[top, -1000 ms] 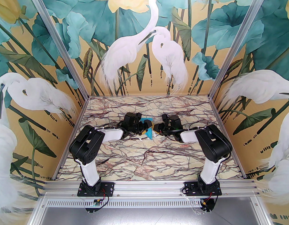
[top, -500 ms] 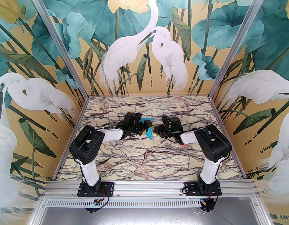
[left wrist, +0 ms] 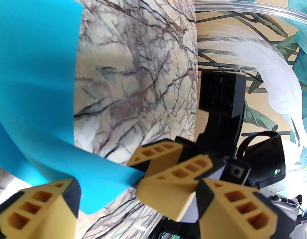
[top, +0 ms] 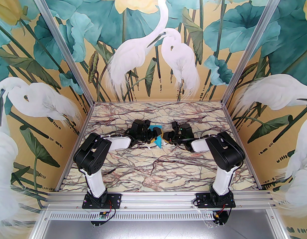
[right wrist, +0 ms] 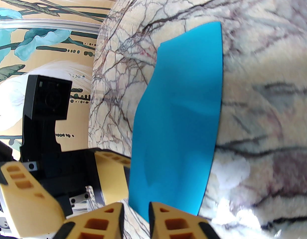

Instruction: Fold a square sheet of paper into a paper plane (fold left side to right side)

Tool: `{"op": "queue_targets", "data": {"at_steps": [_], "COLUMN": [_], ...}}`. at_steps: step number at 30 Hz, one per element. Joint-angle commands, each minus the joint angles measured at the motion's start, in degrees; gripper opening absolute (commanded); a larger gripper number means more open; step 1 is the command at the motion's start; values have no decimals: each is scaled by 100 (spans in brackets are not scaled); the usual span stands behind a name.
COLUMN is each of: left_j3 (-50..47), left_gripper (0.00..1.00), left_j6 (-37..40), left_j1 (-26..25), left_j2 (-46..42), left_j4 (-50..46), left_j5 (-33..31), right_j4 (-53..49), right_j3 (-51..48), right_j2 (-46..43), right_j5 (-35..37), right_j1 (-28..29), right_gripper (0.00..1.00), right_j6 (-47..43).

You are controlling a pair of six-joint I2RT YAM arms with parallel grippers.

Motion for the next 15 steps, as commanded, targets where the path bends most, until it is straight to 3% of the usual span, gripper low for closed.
{"op": "queue_targets", "data": {"at_steps": [1, 6, 15], "left_j3": [129, 143, 84], "left_gripper": [81, 81, 81], "left_j6": [-18, -5, 301], "left_j1": [-54, -54, -45], "left_j2": [149, 124, -333], "left_j4": [-38, -71, -681], "left_j5": [107, 95, -350], "right_j4": [-58, -203, -779], "right_j3": [159, 259, 599], "right_j2": [142, 183, 336], "right_j5": [-45, -10, -84], "right_j1": [2, 5, -22], "right_gripper": [18, 0, 0], "right_j6": [-3, -97, -465]}}
